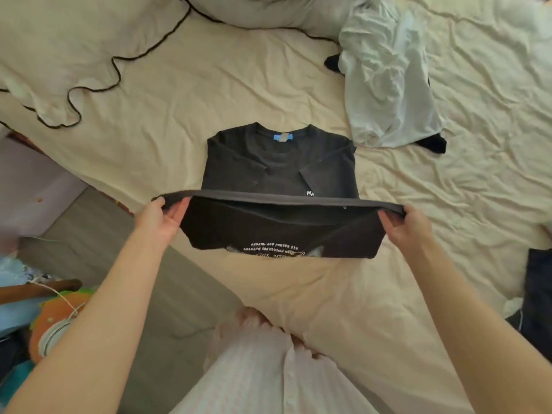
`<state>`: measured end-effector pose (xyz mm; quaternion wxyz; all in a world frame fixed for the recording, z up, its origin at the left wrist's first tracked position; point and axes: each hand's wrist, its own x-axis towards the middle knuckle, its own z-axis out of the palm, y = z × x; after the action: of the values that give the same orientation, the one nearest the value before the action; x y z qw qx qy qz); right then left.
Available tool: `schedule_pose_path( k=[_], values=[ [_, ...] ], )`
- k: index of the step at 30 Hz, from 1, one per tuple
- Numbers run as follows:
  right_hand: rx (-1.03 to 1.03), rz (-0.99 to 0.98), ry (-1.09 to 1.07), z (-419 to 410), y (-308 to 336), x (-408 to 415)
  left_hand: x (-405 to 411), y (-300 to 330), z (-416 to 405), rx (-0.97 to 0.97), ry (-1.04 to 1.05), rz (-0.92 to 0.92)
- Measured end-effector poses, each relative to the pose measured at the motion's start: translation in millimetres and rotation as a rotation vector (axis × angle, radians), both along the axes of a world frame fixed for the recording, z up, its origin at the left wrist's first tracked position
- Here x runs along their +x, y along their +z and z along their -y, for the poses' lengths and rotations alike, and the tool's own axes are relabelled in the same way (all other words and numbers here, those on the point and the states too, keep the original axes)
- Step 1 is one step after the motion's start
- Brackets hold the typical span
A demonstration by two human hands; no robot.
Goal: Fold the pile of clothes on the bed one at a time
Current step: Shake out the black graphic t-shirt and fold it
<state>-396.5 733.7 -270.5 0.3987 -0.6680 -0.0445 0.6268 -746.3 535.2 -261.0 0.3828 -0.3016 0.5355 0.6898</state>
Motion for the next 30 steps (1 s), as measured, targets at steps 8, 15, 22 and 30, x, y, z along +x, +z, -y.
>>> schedule_pose_path(
  k=[8,15,22,30],
  values=[
    [0.094,-0.075,-0.045,-144,-49,-83,-76,-65,-147,0.034,-0.023,-0.027],
    [0.088,-0.174,0.033,-171,-102,-108,-100,-118,-188,0.046,-0.203,-0.078],
    [-0.125,0.483,0.305,-57,-145,-61,-45,-159,-86,-0.663,-0.663,-0.468],
    [-0.474,0.159,0.065,4,-164,-40,2,-176,-21,-0.731,-0.438,-0.174]
  ],
)
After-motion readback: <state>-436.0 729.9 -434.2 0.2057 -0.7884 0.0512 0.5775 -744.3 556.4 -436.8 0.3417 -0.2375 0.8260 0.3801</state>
